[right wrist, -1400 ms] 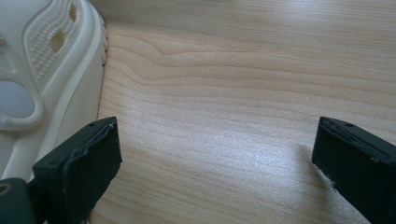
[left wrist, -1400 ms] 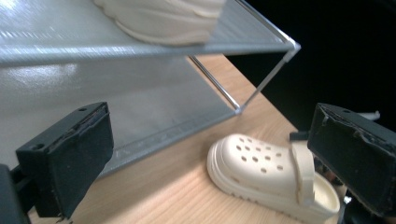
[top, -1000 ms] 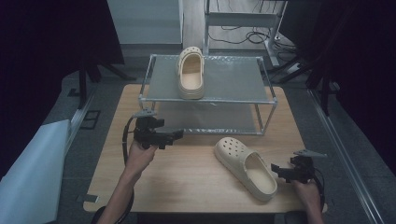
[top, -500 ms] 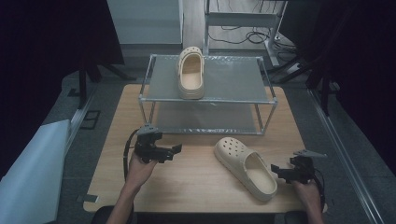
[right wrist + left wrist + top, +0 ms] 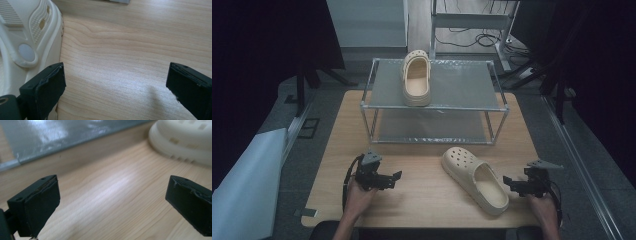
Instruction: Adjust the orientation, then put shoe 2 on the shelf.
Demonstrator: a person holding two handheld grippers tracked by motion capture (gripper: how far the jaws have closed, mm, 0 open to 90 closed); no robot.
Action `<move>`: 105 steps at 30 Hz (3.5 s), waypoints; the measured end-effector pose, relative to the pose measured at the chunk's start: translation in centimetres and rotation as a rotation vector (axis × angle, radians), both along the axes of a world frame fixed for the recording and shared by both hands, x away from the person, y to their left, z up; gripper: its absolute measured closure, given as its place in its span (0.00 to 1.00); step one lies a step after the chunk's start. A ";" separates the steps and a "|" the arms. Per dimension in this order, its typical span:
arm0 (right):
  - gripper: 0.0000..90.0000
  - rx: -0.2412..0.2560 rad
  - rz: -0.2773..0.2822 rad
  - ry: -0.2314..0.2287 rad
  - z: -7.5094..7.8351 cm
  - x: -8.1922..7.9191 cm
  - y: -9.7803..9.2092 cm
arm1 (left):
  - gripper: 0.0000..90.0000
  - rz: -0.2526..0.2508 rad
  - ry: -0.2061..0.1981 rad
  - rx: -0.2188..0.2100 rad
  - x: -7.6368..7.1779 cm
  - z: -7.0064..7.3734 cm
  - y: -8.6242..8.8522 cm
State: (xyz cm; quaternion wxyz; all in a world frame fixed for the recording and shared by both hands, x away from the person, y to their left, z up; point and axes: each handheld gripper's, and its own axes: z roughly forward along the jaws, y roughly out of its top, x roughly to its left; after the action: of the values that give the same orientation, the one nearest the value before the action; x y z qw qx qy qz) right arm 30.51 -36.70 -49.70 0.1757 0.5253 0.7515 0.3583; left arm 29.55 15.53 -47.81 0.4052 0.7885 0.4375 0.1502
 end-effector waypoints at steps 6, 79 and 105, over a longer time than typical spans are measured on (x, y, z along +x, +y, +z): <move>0.02 -0.006 -0.002 -0.015 0.7 -0.3 -0.1 | 0.00 0.002 0.009 0.060 -0.3 -1.4 -0.5; 0.01 0.021 0.175 0.031 3.4 -2.5 5.8 | 0.00 0.002 0.054 0.106 -0.5 -3.1 -1.0; 0.44 -0.042 0.134 0.060 2.6 0.8 11.9 | 0.00 -0.015 0.066 0.117 -0.2 -3.3 -1.2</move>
State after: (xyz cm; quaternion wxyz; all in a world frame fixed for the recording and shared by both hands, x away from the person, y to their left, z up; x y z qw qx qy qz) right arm 31.35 -24.75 -47.12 0.1398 0.4805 0.7973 0.3374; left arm 29.31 14.33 -51.15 0.3447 0.8187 0.4353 0.1463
